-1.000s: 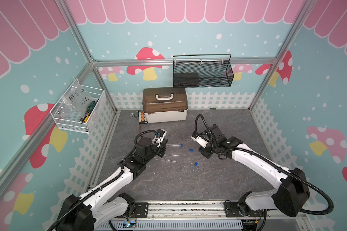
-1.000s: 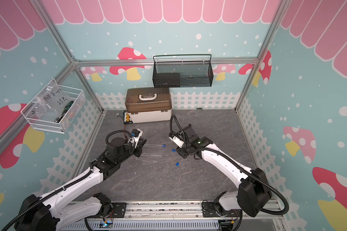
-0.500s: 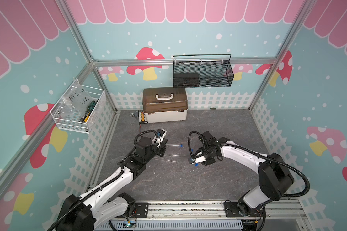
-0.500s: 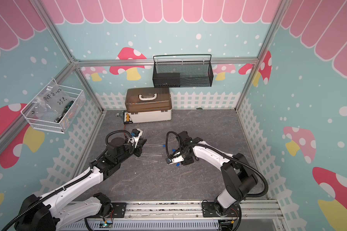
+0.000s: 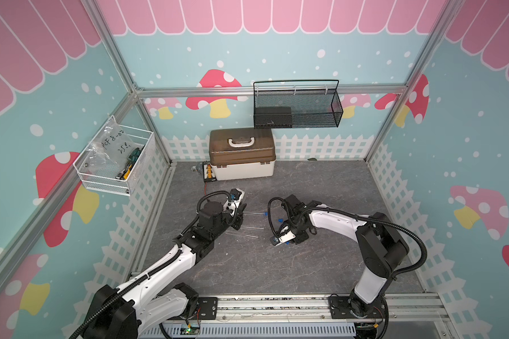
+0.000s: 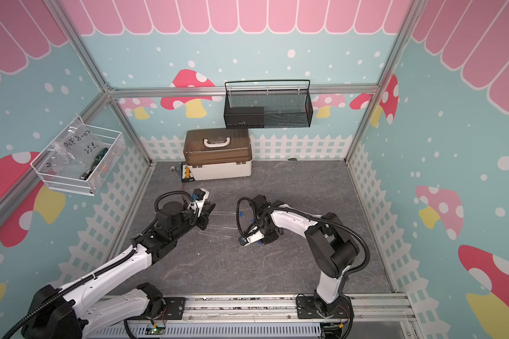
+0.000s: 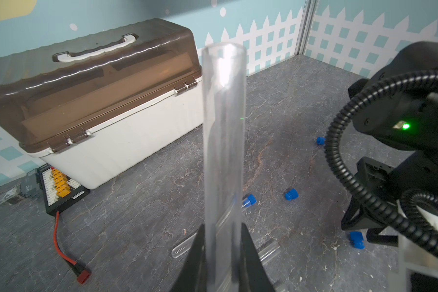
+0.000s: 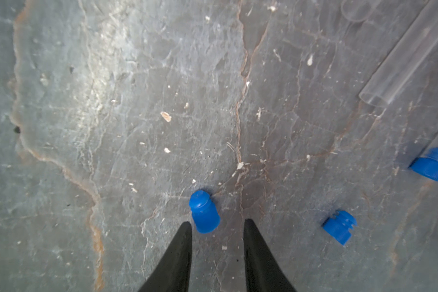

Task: Insert stoppers into test tubes
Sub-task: Pick up the stopper from the center of the board.

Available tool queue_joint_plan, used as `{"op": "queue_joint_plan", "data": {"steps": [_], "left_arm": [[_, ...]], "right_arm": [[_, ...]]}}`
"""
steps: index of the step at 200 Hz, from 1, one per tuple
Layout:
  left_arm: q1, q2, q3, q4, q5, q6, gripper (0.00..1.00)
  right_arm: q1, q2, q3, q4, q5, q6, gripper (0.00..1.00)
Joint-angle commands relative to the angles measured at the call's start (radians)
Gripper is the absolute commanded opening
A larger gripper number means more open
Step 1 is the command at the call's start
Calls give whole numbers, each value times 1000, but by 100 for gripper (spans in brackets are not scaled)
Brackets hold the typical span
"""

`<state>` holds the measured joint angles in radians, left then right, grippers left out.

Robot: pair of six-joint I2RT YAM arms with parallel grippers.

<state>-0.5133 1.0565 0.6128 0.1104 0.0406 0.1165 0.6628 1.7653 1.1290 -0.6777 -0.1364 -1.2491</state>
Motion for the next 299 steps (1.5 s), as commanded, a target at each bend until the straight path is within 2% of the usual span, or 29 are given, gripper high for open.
{"op": "queue_joint_plan", "data": {"steps": [1,50,199,239,299], "left_arm": [[4,5,-9,21,5,6,0],[4,4,-10,22,7,6,0],[5,-1,-10,21,7,7,0],[5,-1,-10,21,6,8,0],[4,0,-10,22,6,8,0]], "right_arm": [[8,24,31,-44,-35,-22,31],[16,42,45,-75,-22,-11,26],[23,71,32,-63,-28,22,26],[22,56,37,-58,-54,106,29],[22,45,19,-57,-58,205,28]]}}
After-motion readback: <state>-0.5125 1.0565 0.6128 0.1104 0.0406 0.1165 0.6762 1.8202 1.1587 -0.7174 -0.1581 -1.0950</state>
